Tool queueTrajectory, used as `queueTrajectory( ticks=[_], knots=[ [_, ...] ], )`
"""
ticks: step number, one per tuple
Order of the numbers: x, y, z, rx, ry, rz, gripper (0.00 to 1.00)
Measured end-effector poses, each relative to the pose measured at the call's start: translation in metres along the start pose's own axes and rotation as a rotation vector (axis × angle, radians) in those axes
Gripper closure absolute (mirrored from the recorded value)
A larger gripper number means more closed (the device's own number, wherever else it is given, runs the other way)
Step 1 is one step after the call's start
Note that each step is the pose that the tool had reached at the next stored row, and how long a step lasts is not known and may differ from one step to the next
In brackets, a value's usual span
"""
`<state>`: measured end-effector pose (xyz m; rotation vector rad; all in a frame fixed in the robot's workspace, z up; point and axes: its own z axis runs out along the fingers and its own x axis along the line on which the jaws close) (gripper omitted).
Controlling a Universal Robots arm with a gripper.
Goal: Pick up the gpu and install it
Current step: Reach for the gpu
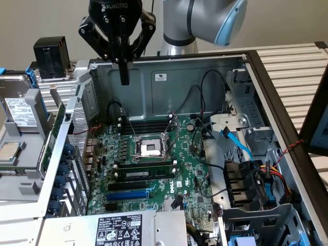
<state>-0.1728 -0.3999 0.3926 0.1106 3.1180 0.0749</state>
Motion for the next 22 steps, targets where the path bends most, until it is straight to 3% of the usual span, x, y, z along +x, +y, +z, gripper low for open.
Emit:
queueTrajectory(
  ticks=[22],
  knots=[
    [0.1, -0.0081, -0.002, 0.0, 0.0, 0.0, 0.89]
  ],
)
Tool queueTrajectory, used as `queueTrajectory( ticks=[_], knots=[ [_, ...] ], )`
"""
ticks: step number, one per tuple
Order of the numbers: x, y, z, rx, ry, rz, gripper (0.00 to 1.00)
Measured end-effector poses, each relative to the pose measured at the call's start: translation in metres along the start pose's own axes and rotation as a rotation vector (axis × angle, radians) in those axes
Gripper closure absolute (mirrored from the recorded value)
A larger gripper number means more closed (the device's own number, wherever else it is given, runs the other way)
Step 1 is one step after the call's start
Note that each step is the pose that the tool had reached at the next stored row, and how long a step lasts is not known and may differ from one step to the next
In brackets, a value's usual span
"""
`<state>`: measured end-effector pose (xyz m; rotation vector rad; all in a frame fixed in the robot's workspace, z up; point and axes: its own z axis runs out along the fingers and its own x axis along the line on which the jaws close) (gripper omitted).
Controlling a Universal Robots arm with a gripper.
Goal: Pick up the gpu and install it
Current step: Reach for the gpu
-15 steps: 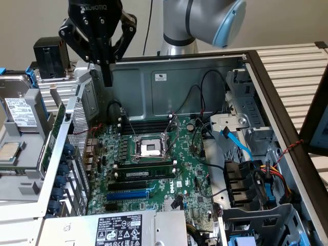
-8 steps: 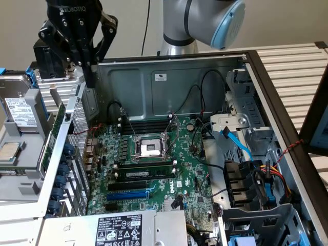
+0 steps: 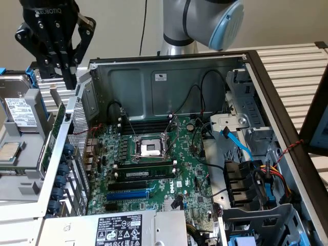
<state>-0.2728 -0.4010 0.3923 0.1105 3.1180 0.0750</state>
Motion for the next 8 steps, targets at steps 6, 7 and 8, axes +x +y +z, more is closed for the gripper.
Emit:
queueTrajectory(
  ticks=[6, 7, 8],
  knots=[
    [0.027, -0.0022, -0.0005, 0.0, 0.0, 0.0, 0.89],
    [0.032, -0.0025, -0.0006, 0.0, 0.0, 0.0, 0.89],
    [0.036, -0.0028, -0.0007, 0.0, 0.0, 0.0, 0.89]
  ],
)
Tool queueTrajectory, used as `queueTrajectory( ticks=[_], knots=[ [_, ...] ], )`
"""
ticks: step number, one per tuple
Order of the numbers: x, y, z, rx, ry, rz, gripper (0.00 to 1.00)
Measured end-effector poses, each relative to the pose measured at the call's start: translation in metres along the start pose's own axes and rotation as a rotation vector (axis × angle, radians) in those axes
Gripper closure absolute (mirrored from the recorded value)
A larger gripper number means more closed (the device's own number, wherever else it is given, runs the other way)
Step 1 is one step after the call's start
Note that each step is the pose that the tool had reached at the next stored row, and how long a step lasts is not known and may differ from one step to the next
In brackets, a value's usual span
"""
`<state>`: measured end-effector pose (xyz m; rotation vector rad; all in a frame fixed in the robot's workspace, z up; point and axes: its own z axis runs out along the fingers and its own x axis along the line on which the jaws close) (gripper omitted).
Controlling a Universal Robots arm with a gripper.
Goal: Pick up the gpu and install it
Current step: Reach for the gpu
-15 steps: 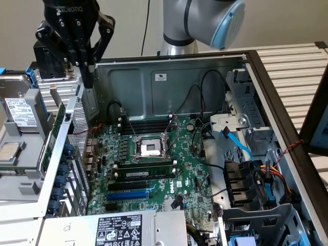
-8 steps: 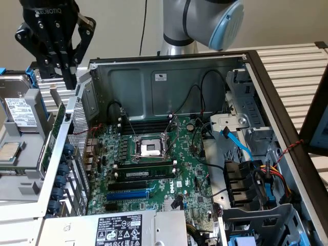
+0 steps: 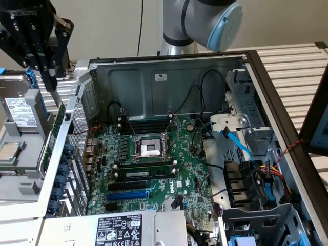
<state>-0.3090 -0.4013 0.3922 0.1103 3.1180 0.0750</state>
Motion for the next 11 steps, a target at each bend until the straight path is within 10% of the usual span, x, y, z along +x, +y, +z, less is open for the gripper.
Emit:
queueTrajectory(
  ticks=[11],
  knots=[
    [0.05, -0.0036, -0.0005, 0.0, 0.0, 0.0, 0.89]
  ],
)
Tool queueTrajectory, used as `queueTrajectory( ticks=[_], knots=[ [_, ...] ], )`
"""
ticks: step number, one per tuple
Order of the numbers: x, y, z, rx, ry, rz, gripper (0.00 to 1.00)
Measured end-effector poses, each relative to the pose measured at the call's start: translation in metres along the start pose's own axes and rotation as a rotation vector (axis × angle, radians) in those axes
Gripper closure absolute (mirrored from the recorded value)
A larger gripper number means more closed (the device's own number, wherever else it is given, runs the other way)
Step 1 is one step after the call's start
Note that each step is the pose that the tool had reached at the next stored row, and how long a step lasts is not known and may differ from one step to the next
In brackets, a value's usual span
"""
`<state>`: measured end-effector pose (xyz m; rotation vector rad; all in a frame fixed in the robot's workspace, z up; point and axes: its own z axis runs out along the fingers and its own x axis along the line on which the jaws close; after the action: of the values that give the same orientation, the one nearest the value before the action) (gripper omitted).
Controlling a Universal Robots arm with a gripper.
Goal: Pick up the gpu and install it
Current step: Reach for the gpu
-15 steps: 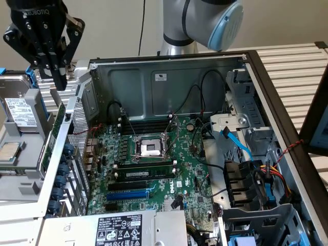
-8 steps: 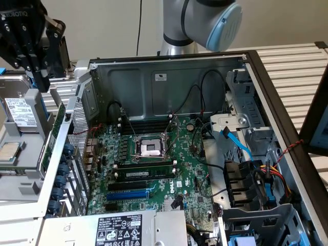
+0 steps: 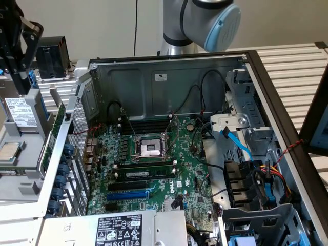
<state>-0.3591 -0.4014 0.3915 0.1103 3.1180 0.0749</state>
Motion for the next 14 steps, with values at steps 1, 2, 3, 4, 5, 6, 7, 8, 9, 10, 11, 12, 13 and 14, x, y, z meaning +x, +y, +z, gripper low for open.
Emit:
queueTrajectory(
  ticks=[1, 2, 3, 4, 5, 6, 7, 8, 9, 10, 11, 12, 13, 14],
  knots=[
    [0.005, -0.0003, 0.0, 0.0, 0.0, 0.0, 0.89],
    [0.009, -0.0006, 0.0, 0.0, 0.0001, 0.0, 0.89],
    [0.014, -0.001, 0.0, 0.0, 0.0001, 0.0, 0.89],
    [0.018, -0.0013, 0.0001, 0.0, 0.0, 0.0, 0.89],
    [0.023, -0.0014, 0.0002, 0.0, 0.0, 0.0, 0.89],
    [0.027, -0.0013, 0.0003, 0.0, 0.0, 0.0, 0.89],
    [0.032, -0.0008, 0.0004, 0.0, 0.0001, 0.0, 0.89],
    [0.036, 0.0001, 0.0006, 0.0, 0.0, 0.0, 0.89],
    [0.039, 0.0012, 0.0008, -0.0001, 0.0, 0.0, 0.89],
    [0.041, 0.0027, 0.001, -0.0001, 0.0, 0.0, 0.89],
    [0.043, 0.0036, 0.0012, -0.0001, 0.0001, 0.0, 0.89],
    [0.045, 0.0037, 0.0012, 0.0, 0.0001, 0.0, 0.89],
    [0.045, 0.0037, 0.0012, 0.0, 0.0, 0.0, 0.89],
    [0.045, 0.0037, 0.0012, 0.0, 0.0, 0.0, 0.89]
  ],
)
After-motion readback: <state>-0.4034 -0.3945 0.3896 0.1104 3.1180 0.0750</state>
